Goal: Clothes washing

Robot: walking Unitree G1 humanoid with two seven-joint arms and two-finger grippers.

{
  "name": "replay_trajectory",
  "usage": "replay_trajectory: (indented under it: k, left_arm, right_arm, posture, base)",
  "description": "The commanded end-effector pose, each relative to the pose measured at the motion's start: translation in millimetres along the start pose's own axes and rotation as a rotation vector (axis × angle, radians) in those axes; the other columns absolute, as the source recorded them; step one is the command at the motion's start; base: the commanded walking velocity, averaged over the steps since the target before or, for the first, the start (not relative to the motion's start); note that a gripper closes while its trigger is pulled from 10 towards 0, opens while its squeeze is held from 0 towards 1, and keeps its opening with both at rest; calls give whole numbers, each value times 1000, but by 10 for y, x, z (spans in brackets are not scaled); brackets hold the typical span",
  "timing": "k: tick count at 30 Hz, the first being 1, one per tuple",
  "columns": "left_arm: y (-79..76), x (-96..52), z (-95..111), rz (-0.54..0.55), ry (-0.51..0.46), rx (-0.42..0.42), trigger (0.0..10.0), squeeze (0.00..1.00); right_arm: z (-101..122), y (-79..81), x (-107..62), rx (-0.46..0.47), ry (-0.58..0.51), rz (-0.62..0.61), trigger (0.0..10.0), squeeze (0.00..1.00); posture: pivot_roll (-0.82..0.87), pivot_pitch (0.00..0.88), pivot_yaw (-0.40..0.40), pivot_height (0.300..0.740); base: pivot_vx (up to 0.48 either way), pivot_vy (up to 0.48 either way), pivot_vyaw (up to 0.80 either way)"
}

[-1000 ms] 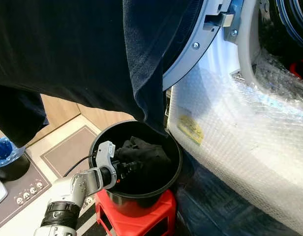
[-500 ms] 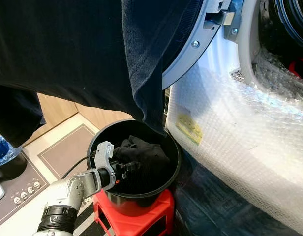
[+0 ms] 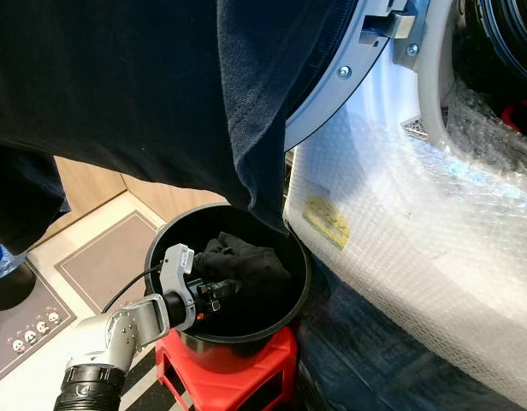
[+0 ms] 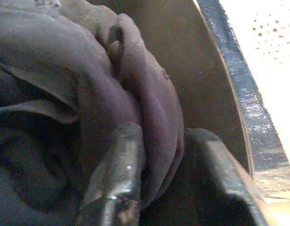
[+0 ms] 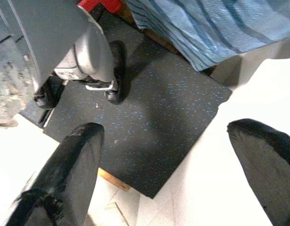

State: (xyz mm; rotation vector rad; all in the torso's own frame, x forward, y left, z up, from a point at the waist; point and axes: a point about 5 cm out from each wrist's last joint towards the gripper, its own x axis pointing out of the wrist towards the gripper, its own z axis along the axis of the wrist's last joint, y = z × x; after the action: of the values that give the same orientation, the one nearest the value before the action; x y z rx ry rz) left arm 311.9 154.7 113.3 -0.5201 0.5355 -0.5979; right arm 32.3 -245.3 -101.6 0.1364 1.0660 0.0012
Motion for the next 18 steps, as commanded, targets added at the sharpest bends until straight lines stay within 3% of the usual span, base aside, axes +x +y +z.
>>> replay_trajectory:
  k: [1, 11, 12, 18]
  left_arm:
    - [16, 8, -125, 4, 50, -21, 0, 0]
    - [227, -70, -31, 143, -61, -84, 0, 0]
    - [345, -99, -4, 234, -90, -106, 0, 0]
    - [419, -120, 47, 276, -121, -112, 0, 0]
  right_arm:
    - [-125, -72, -84, 13, 34, -22, 10000, 0]
    - [-92, -161, -116, -4, 32, -20, 10000, 0]
    - [-82, -174, -119, -7, 31, -20, 10000, 0]
    - [-55, -187, -118, -12, 22, -14, 10000, 0]
  posture:
    - [-186, 232, -126, 740]
    - [-194, 234, -155, 740]
    - [-192, 233, -159, 740]
    - [-198, 235, -166, 740]
  base:
    - [0, 0, 0]
    - [0, 0, 0]
    - [0, 0, 0]
    - [0, 0, 0]
